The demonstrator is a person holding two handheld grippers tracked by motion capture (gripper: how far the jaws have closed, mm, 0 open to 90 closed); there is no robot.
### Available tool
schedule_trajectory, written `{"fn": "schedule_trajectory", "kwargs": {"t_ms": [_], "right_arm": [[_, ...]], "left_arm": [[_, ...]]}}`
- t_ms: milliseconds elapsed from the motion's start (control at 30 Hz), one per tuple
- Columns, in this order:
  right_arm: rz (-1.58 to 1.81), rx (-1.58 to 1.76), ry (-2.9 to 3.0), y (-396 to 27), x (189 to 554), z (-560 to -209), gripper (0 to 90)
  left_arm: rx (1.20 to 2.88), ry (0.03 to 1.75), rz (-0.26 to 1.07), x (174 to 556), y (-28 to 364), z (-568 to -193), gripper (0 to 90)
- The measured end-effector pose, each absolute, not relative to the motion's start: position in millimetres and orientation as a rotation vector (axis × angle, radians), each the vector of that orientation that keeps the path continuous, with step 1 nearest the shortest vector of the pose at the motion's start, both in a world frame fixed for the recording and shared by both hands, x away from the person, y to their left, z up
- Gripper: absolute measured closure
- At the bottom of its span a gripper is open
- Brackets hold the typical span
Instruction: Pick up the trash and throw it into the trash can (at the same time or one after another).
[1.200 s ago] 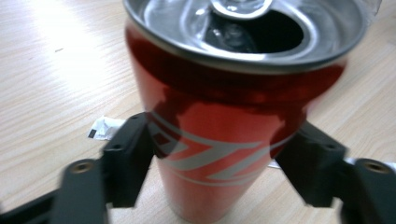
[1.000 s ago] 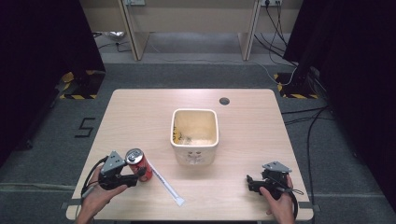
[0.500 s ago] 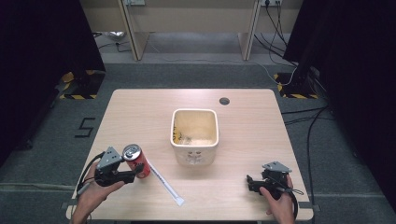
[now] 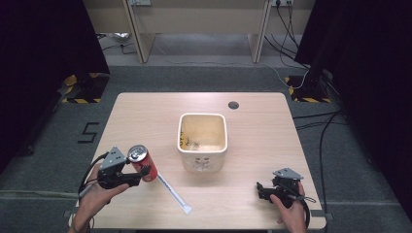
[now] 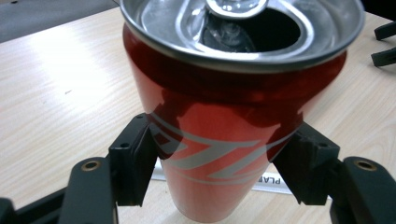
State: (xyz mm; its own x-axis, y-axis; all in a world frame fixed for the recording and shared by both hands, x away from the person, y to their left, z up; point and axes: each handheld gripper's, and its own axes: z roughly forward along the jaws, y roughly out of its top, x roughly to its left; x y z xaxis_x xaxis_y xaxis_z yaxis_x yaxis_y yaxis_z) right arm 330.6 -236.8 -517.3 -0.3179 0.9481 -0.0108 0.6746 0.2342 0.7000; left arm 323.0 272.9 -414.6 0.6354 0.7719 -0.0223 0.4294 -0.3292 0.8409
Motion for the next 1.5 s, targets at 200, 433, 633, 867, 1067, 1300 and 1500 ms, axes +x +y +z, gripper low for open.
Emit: {"fn": "schedule_trajectory", "kwargs": {"t_ms": [200,433,633,867,1067,1300,1500], "right_arm": [[0.838,1.482,2.081,-237.0,330.5,-517.4,0.6],[0.838,1.482,2.081,-236.9,330.5,-517.3,0.6],[0.838,1.482,2.081,-236.9,330.5,-517.3,0.6],[0.838,1.481,2.081,-236.9,330.5,-517.3,0.6],[0.838,1.481,2.081,-236.9,330.5,-517.3,0.6],[0.838,1.482,2.081,-236.9,330.5,-517.3,0.6],[0.838,1.482,2.081,-236.9,330.5,-517.3,0.6]], "left_arm": [[1.964,0.903,0.490,325.5,266.1,-397.8,34.1],[1.972,0.859,0.488,328.9,260.1,-379.5,34.1],[1.969,0.836,0.448,337.0,254.8,-369.1,34.1],[1.970,0.815,0.430,346.2,249.6,-354.6,34.1],[1.974,0.793,0.419,356.0,242.2,-339.1,34.1],[1.985,0.770,0.431,359.5,234.4,-326.2,34.1],[1.983,0.760,0.422,364.6,228.1,-320.2,34.1]]}}
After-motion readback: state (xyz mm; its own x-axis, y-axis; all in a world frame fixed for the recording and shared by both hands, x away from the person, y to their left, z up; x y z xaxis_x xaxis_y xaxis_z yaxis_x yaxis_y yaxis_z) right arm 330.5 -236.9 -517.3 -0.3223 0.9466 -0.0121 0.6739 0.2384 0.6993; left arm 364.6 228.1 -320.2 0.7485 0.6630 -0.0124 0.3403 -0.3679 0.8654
